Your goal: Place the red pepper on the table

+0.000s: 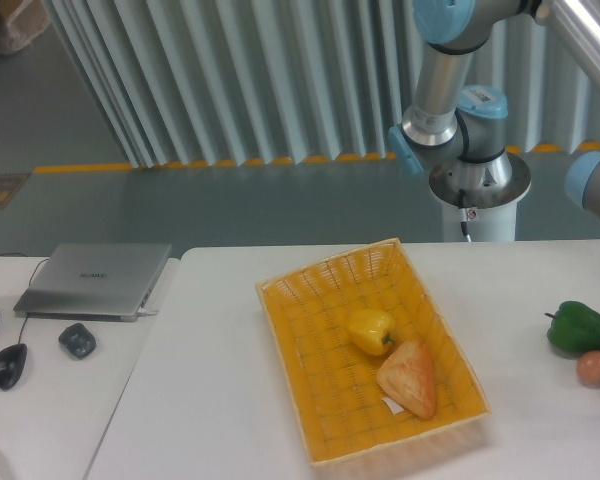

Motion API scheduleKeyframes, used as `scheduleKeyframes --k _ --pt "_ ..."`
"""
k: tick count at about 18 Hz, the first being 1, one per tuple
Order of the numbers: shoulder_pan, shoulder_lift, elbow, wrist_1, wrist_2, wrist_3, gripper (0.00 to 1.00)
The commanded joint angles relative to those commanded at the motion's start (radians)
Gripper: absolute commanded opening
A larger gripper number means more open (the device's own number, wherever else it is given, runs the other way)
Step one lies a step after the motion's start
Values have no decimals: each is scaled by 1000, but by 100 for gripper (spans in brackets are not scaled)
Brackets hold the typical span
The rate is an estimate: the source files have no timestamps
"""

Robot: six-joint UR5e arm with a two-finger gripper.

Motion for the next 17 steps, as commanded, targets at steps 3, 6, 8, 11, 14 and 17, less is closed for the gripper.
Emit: scheduleKeyframes --k 3,6,8,11,14,17 --pt "-37 9 14 0 15 -17 100" --pt "-89 8 38 -2 119 -14 100" --pt "-124 12 41 -2 136 -13 100" --pt "-153 44 32 -12 126 -13 100" --pt "-166 75 32 -96 115 -13 100" --pt "-170 89 26 -120 121 -14 100"
